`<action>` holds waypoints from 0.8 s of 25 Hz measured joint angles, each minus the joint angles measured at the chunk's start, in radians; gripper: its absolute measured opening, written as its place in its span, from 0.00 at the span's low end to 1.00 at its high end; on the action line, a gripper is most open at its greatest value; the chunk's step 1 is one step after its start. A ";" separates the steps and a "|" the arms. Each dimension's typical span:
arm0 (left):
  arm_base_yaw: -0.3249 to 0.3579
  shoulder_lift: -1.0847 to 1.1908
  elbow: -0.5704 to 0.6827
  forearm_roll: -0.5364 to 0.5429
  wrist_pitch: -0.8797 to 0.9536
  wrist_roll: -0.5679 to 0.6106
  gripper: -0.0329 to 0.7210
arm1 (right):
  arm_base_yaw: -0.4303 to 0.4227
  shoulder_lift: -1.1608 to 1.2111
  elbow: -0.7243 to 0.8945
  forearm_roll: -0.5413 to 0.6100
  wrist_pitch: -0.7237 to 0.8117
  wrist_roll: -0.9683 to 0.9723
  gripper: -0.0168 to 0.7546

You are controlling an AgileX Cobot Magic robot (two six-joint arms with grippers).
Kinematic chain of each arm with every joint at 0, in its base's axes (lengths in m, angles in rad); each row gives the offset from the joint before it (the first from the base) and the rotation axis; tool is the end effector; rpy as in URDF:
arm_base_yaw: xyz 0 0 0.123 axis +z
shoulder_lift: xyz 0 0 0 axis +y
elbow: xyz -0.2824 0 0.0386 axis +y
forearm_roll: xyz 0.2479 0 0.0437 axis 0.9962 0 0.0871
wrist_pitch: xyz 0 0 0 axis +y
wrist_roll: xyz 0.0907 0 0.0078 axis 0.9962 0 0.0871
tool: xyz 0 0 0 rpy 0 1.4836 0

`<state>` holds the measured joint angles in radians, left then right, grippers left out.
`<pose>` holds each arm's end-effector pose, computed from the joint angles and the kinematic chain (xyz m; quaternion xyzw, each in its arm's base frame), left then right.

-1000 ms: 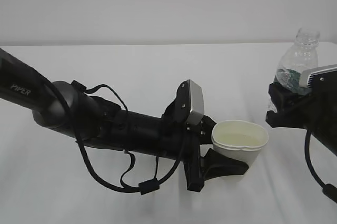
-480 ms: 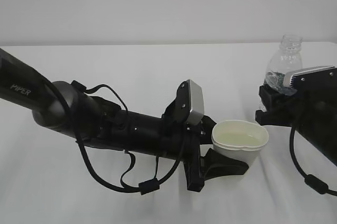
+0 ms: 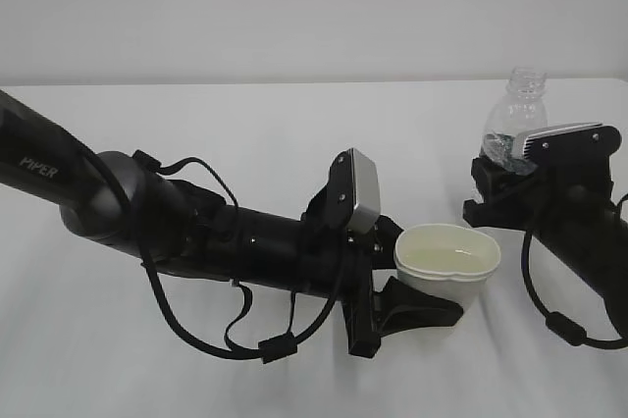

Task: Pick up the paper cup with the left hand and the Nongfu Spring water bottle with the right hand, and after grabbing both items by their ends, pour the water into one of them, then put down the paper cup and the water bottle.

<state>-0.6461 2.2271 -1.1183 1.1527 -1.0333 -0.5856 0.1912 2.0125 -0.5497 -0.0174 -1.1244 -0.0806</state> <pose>0.2795 -0.3002 0.0975 0.5467 0.5731 -0.4511 0.4113 0.3079 0.0611 0.0973 -0.1147 0.7817 0.0378 0.6118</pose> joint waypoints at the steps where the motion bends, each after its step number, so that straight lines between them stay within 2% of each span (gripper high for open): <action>1: 0.000 0.000 0.000 0.000 0.000 0.000 0.61 | 0.000 0.006 -0.006 0.002 0.000 0.001 0.46; 20: 0.000 0.000 0.000 -0.004 0.000 0.000 0.61 | 0.000 0.116 -0.124 0.006 0.000 0.067 0.46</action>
<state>-0.6461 2.2271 -1.1183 1.1487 -1.0333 -0.5856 0.1912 2.1290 -0.6737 -0.0115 -1.1244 -0.0133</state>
